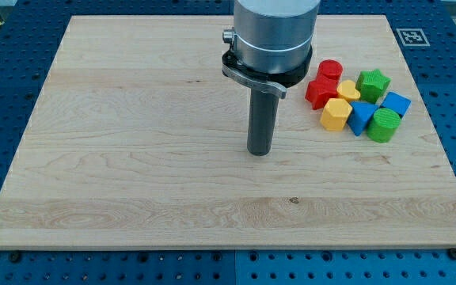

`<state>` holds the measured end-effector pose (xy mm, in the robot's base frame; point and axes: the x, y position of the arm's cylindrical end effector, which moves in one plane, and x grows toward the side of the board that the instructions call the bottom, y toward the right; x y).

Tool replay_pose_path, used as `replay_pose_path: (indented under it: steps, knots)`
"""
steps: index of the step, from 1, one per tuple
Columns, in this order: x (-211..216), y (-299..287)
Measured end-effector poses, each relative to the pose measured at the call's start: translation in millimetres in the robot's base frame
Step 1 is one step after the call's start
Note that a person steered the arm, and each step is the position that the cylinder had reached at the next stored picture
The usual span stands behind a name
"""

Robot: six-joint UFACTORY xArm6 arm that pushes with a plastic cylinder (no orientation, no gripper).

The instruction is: Push the group of blocks up a bit

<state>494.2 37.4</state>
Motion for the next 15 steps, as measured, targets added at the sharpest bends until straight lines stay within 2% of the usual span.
replay_pose_path:
  steps: [2, 4, 7, 10, 15]
  knots:
    - [0, 3]
    - [0, 30]
    - [4, 107]
    - [6, 109]
    - [35, 109]
